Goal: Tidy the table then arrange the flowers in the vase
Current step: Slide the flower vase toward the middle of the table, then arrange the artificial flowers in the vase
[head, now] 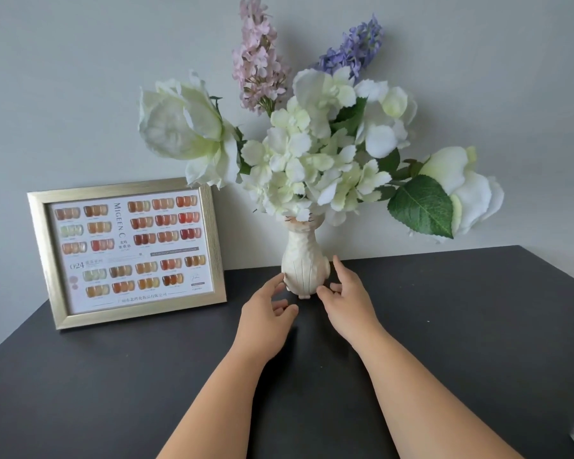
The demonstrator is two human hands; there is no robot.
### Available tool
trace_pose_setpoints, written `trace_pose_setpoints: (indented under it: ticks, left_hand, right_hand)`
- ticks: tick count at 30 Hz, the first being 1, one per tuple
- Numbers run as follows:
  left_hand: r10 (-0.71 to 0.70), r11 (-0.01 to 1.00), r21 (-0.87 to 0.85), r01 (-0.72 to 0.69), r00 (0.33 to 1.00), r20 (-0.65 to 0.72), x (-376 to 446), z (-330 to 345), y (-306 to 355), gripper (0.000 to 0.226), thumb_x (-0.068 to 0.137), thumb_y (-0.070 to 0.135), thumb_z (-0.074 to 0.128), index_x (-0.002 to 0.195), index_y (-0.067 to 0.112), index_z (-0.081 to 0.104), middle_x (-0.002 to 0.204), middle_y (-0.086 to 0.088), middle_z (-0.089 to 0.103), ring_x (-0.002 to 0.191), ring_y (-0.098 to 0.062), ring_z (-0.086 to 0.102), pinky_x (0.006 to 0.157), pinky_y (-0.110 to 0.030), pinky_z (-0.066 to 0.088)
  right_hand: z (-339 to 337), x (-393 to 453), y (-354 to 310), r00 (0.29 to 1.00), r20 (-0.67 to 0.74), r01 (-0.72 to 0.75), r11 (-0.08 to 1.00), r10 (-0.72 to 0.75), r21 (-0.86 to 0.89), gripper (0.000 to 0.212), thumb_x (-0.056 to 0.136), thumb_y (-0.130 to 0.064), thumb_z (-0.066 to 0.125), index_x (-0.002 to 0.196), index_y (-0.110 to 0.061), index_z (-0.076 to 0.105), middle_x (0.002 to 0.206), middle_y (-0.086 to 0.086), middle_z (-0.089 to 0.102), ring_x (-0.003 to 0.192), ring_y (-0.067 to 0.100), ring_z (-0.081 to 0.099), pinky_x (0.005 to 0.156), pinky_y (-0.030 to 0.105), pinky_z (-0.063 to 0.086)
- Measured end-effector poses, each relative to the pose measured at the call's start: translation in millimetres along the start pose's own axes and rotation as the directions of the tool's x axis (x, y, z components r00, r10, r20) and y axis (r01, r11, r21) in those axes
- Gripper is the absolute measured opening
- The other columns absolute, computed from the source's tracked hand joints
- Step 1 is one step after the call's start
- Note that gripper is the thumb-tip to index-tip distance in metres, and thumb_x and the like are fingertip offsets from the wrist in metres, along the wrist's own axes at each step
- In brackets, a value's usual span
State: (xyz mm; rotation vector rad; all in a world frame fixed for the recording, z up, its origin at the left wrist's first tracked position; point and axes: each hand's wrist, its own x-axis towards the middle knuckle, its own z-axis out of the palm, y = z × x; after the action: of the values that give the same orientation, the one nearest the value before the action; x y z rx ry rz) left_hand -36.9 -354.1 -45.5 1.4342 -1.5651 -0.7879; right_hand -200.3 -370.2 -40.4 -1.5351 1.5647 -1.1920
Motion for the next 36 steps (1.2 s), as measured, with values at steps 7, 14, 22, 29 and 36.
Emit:
trace_pose_setpoints:
  ticks: [7,14,22,29,36]
  left_hand:
    - [0.01,1.0,0.024,-0.009,0.999,-0.043,-26,-8,3,0.054,0.087,0.022,0.067,0.131,0.046,0.046,0.125,0.019,0.053,0.098,0.004,0.062,0.068,-0.001,0.042]
    - [0.004,1.0,-0.009,-0.005,0.992,-0.13,-69,-22,12,0.044,0.087,0.02,0.066,0.115,0.05,0.05,0.119,0.019,0.056,0.093,0.013,0.06,0.067,-0.003,0.046]
    - [-0.052,0.979,-0.203,-0.007,0.957,-0.286,-103,-34,33,0.031,0.087,0.021,0.068,0.111,0.039,0.059,0.114,0.015,0.064,0.085,0.007,0.065,0.072,-0.015,0.042]
    - [0.088,0.922,-0.32,-0.22,0.921,-0.38,-62,-79,91,0.039,0.089,0.028,0.068,0.125,0.035,0.053,0.126,0.017,0.057,0.111,-0.003,0.056,0.085,-0.026,0.045]
    - [0.132,0.866,-0.39,-0.313,0.896,-0.425,-10,-129,145,0.054,0.086,0.043,0.068,0.133,0.035,0.042,0.137,0.013,0.048,0.122,-0.009,0.048,0.097,-0.038,0.043]
  right_hand:
    - [-6,-25,1,1.0,-0.015,-0.008,1.0,0.008,0.005,0.064,0.093,-0.021,0.056,0.151,-0.029,0.028,0.153,-0.005,0.027,0.118,0.006,0.045,0.096,0.022,0.037]
    - [-21,-66,2,1.0,-0.028,0.001,0.999,0.0,0.049,0.051,0.093,-0.013,0.054,0.141,-0.029,0.043,0.144,-0.004,0.036,0.119,0.01,0.048,0.096,0.02,0.037]
    - [-44,-90,-13,0.988,-0.119,-0.059,0.959,0.095,0.278,0.034,0.092,-0.014,0.055,0.116,-0.038,0.055,0.131,-0.006,0.049,0.102,0.004,0.055,0.069,0.019,0.043]
    - [-77,-60,-78,0.976,-0.215,0.095,0.848,0.023,0.522,0.055,0.083,-0.027,0.073,0.128,-0.029,0.041,0.13,-0.008,0.051,0.102,0.005,0.056,0.088,0.035,0.043]
    - [-105,-27,-122,0.894,-0.436,0.358,0.757,-0.108,0.547,0.074,0.072,-0.023,0.084,0.125,-0.037,0.034,0.121,-0.016,0.056,0.099,-0.006,0.061,0.08,0.019,0.044]
